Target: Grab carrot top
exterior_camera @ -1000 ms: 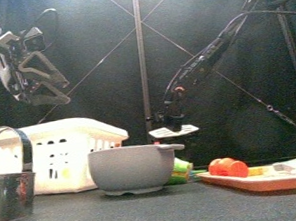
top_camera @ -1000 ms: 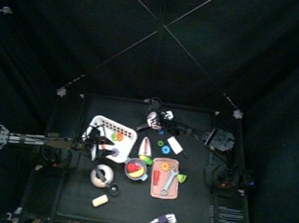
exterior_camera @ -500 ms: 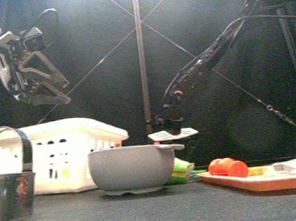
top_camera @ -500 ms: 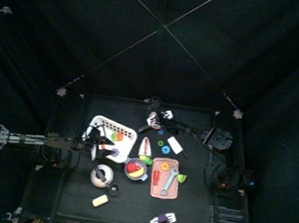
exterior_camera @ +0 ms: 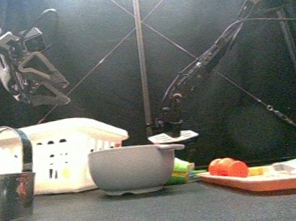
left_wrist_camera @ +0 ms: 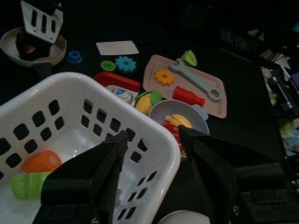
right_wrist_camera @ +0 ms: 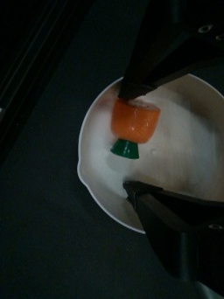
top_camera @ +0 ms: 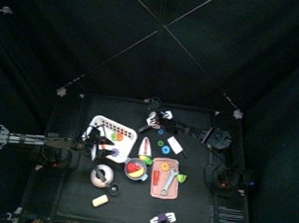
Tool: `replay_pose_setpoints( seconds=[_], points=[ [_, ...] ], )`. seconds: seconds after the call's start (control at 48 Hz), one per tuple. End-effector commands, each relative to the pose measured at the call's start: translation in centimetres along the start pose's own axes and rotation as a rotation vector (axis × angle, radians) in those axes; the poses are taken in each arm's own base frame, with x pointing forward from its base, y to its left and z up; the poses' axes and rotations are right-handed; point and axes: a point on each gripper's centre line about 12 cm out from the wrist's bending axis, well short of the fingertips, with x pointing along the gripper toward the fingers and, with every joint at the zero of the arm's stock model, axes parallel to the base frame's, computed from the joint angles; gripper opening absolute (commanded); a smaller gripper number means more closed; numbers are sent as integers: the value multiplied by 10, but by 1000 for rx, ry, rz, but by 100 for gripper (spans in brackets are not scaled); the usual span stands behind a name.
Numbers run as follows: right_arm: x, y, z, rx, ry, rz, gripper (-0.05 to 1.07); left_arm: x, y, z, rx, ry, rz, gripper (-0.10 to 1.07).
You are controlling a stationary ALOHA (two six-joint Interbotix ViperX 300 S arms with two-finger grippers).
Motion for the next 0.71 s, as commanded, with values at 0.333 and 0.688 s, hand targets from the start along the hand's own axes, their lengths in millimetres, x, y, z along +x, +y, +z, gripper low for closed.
replay_pose_setpoints(
  seconds=[0.333, 0.688],
  points=[
    [-8, -2, 12, 24, -26, 11, 103, 1, -1, 5, 0, -13, -2, 87],
    [-8, -1, 12, 29, -22, 13, 103, 1, -1, 5, -1, -15, -2, 87]
  ],
)
